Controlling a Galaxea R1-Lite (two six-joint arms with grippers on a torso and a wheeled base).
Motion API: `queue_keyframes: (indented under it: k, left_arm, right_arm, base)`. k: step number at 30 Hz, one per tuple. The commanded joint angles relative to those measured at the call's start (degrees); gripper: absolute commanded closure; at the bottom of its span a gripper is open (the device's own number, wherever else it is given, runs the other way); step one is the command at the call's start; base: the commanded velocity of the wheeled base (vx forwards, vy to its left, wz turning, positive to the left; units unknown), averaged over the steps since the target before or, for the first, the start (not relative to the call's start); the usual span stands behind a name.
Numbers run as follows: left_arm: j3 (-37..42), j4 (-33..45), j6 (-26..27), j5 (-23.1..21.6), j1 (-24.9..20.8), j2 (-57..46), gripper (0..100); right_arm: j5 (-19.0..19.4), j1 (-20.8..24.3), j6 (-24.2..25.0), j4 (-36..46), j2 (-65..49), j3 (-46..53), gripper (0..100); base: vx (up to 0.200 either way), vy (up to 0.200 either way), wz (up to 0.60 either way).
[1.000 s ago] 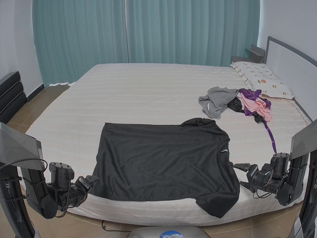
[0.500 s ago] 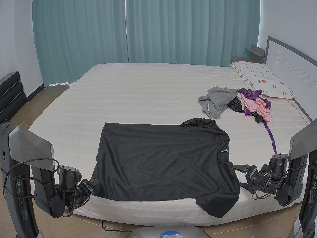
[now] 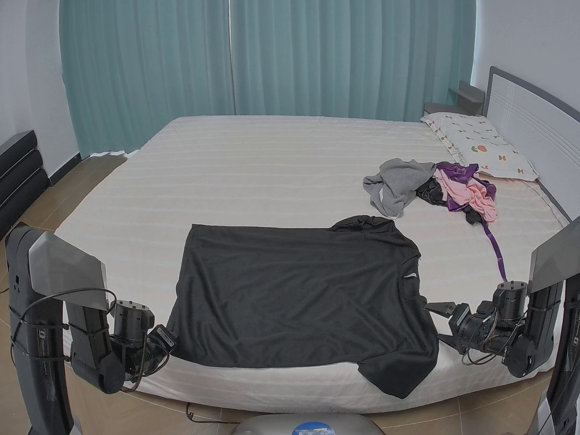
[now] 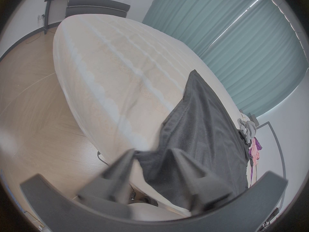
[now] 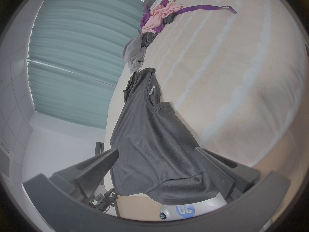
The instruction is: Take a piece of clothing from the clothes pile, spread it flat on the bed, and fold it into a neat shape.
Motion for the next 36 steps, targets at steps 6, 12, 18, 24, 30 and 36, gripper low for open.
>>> queue_keyframes:
  k: [6, 12, 18, 24, 30, 36]
  left_arm:
    - [3.6, -1.1, -1.5, 2.6, 1.4, -0.5, 100]
    - [5.2, -2.3, -1.3, 2.8, 0.9, -1.9, 100]
    - [5.7, -2.3, -1.2, 2.9, 0.9, -1.7, 100]
    - [6.0, -2.3, -1.2, 2.8, 0.8, -1.9, 100]
    - [6.4, -2.3, -1.2, 2.8, 0.8, -2.2, 100]
    - [8.8, -2.5, -0.9, 2.8, 0.9, -2.9, 100]
  right_arm:
    - [-0.1, -0.7, -8.2, -0.8, 0.3, 2.6, 0]
    - [-2.1, -1.4, -14.3, -0.8, 1.9, 3.8, 0]
    - [-3.0, -0.6, -16.4, -0.8, 5.3, 2.8, 0]
    - [-3.1, 1.2, -16.5, -0.8, 5.4, 1.8, 0]
    - [-4.8, 2.5, -18.6, -0.8, 6.7, 1.9, 100]
    - [-8.3, 3.2, -18.9, -0.8, 6.3, 3.1, 100]
  base:
    - [0.0, 0.0, 0.0]
    - [0.0, 0.0, 0.0]
    - [0.0, 0.0, 0.0]
    - [0.0, 0.0, 0.0]
    - [0.0, 0.0, 0.0]
    - [0.0, 0.0, 0.0]
